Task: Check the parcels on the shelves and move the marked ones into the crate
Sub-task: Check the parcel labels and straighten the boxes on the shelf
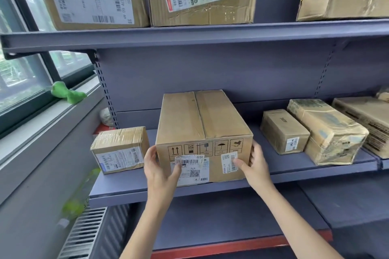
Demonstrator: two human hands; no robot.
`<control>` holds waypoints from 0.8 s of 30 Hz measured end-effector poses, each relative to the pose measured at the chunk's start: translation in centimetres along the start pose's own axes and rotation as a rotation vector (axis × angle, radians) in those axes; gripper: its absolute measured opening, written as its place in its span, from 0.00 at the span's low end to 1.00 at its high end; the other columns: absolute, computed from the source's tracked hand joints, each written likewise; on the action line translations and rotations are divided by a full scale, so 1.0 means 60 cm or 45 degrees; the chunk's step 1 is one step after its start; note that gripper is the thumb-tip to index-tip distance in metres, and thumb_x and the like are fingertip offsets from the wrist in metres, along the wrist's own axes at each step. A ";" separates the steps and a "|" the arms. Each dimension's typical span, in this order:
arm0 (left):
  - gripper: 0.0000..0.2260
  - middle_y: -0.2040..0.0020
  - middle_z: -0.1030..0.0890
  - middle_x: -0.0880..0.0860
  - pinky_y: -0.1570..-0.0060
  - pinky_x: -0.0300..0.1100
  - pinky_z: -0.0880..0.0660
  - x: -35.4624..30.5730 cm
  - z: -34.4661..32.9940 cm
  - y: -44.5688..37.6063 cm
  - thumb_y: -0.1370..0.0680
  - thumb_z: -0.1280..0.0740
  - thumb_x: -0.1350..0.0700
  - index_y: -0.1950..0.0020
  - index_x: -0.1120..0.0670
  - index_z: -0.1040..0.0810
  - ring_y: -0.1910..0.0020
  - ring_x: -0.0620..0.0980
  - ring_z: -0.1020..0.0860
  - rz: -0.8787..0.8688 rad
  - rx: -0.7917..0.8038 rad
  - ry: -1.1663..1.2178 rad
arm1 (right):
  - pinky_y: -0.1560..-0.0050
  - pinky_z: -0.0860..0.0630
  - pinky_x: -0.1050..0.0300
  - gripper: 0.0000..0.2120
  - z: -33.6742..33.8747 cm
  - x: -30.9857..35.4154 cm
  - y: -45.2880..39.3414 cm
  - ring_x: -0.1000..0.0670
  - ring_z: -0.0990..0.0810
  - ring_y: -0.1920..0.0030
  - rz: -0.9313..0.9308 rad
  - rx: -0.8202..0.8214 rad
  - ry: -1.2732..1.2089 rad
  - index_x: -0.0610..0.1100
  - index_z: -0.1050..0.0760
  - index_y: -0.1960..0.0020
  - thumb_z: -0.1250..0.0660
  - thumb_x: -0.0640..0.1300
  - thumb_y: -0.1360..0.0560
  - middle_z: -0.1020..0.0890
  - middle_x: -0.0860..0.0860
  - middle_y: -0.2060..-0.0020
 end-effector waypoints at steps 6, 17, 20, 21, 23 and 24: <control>0.30 0.39 0.33 0.58 0.46 0.47 0.31 0.089 0.003 0.064 0.30 0.29 0.66 0.32 0.59 0.39 0.38 0.57 0.31 0.228 -0.089 0.018 | 0.30 0.35 0.49 0.31 0.064 -0.030 0.021 0.49 0.33 0.32 -0.025 -0.158 -0.248 0.47 0.39 0.30 0.32 0.32 0.29 0.32 0.48 0.32; 0.24 0.44 0.29 0.56 0.48 0.44 0.33 0.002 -0.188 0.178 0.28 0.31 0.66 0.35 0.57 0.35 0.46 0.56 0.28 0.277 -0.073 -0.031 | 0.32 0.33 0.52 0.23 0.258 -0.096 0.000 0.49 0.30 0.35 -0.106 -0.154 -0.198 0.45 0.35 0.33 0.33 0.37 0.26 0.28 0.46 0.36; 0.21 0.46 0.28 0.55 0.45 0.45 0.30 -0.051 -0.261 0.200 0.27 0.32 0.67 0.38 0.54 0.34 0.46 0.55 0.27 0.226 -0.064 0.019 | 0.32 0.33 0.53 0.21 0.308 -0.110 -0.019 0.51 0.30 0.35 -0.124 -0.061 -0.178 0.49 0.34 0.36 0.33 0.38 0.26 0.28 0.49 0.37; 0.20 0.46 0.27 0.54 0.45 0.44 0.30 -0.066 -0.283 0.207 0.27 0.33 0.67 0.39 0.52 0.34 0.47 0.55 0.26 0.222 -0.057 0.034 | 0.32 0.34 0.53 0.21 0.319 -0.115 -0.026 0.52 0.31 0.35 -0.131 -0.022 -0.179 0.50 0.34 0.36 0.33 0.39 0.26 0.28 0.49 0.36; 0.20 0.46 0.27 0.52 0.47 0.42 0.31 -0.092 -0.324 0.219 0.26 0.34 0.66 0.40 0.49 0.34 0.48 0.55 0.25 0.230 -0.035 0.062 | 0.30 0.35 0.51 0.21 0.328 -0.120 -0.040 0.51 0.32 0.33 -0.147 0.099 -0.203 0.51 0.36 0.36 0.34 0.39 0.25 0.30 0.49 0.34; 0.19 0.46 0.27 0.51 0.48 0.42 0.31 -0.106 -0.342 0.225 0.26 0.34 0.65 0.41 0.48 0.34 0.48 0.54 0.25 0.230 -0.016 0.069 | 0.30 0.36 0.50 0.23 0.324 -0.122 -0.045 0.50 0.33 0.31 -0.157 0.177 -0.209 0.50 0.37 0.34 0.34 0.39 0.25 0.32 0.49 0.32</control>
Point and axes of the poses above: each hand's wrist, its own y-axis away from the middle knuckle, its own z-axis out of the back of the hand, x = y × z, the point moved 9 cm from there along -y, towards the middle knuckle
